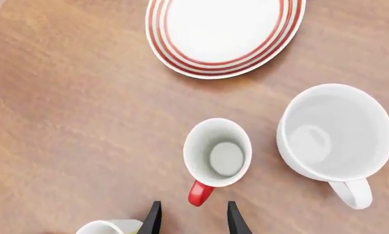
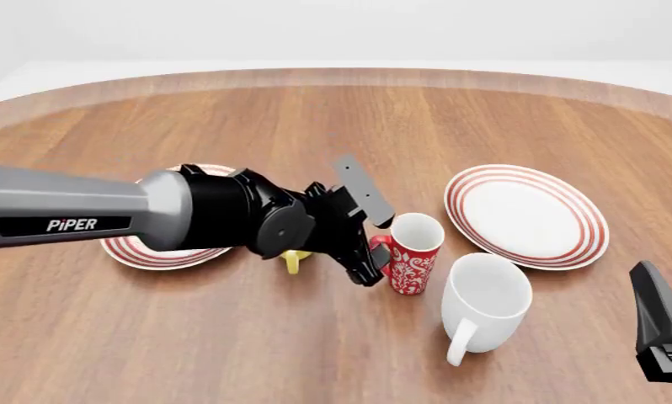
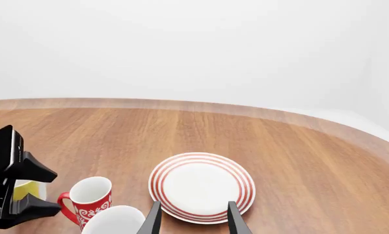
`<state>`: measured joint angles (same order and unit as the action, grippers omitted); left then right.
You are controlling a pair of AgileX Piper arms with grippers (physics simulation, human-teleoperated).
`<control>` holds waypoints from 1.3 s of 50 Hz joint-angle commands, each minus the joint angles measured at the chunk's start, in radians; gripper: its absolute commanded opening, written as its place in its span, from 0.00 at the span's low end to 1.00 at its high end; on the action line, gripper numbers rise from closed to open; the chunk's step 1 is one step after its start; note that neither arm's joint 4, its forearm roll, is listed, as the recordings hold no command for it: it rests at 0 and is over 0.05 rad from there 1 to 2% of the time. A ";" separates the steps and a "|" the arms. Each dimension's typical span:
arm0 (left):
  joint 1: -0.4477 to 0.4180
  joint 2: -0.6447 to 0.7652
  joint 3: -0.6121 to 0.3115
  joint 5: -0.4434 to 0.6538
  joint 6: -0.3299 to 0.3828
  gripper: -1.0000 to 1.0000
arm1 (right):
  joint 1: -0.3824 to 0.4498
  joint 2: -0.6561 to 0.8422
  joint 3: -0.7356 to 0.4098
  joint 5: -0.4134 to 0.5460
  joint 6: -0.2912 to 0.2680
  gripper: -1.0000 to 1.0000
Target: Put the red mug on the left plate.
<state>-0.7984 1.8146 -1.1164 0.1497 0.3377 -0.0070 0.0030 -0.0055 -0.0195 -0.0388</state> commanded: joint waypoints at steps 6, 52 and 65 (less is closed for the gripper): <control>-0.011 0.049 0.004 -0.049 -0.032 1.00 | 0.000 0.000 0.000 0.000 0.000 1.00; 0.068 0.070 -0.009 -0.112 -0.041 0.00 | 0.000 0.000 0.000 0.000 0.000 1.00; 0.087 -0.058 -0.010 -0.076 -0.016 0.00 | 0.000 0.000 0.000 0.000 0.000 1.00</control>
<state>-0.7306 1.8384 -1.1170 0.0533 0.2996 -0.0070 0.0030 -0.0055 -0.0195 -0.0387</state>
